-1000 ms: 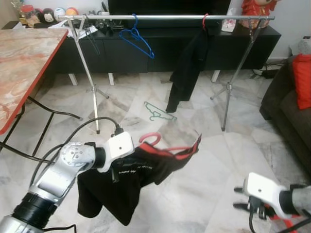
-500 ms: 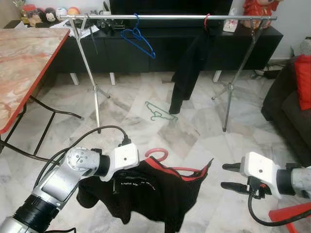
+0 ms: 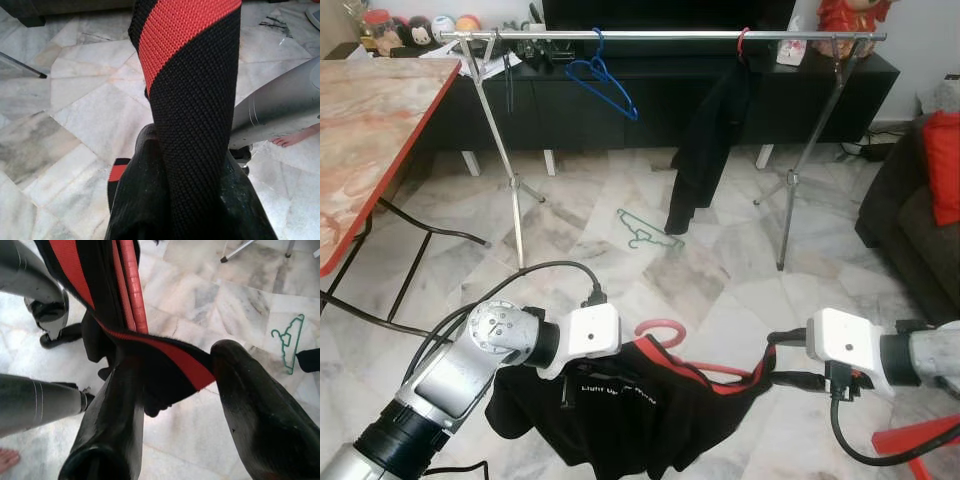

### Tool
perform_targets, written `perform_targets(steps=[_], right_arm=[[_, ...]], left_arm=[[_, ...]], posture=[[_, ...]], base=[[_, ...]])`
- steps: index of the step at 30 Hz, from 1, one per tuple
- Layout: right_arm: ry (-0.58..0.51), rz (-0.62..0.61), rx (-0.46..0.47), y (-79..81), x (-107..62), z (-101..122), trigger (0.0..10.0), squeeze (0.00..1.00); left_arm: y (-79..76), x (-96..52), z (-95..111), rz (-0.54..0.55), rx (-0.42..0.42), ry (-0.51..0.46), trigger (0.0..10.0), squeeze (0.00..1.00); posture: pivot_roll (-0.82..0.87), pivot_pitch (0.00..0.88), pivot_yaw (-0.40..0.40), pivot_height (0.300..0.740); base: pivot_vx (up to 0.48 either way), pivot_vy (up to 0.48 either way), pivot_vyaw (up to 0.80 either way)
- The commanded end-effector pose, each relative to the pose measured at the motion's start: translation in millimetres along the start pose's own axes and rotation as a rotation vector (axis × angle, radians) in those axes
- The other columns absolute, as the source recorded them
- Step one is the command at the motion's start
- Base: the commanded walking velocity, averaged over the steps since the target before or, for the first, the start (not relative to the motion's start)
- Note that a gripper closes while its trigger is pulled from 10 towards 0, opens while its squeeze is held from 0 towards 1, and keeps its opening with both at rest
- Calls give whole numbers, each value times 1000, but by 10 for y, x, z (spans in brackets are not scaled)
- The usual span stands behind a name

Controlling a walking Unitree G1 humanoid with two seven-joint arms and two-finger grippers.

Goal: Hang hanger

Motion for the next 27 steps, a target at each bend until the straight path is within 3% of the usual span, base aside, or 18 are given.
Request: perform_targets(steps=[1, 10, 27], right_arm=[[12, 45, -37, 14, 0, 2, 10000, 0], [-8, 216, -58, 93, -40, 5, 10000, 0], [-12, 299, -117, 20, -19, 1, 10000, 0]], left_arm=[[-35, 16, 97, -30, 35, -19, 10000, 0], [-53, 11, 98, -47, 34, -11, 10000, 0], [-68, 41, 113, -55, 36, -14, 10000, 0]], posture=[[-139, 91, -37, 740], [-134, 81, -43, 740], [-131, 54, -48, 740]], base=[[0, 0, 0], [0, 0, 0], [0, 0, 0]])
Point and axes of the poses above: a point about 5 cm out from each wrist's last joint towards the gripper, its own x axis pointing out of the wrist towards the gripper, its own z axis along the axis of the wrist's last joint, y = z × x, the point moved 2 cm from there along x, pointing out of the wrist towards the gripper, and after that the axes turned 7 degrees about -x, right-handed, at the moved point
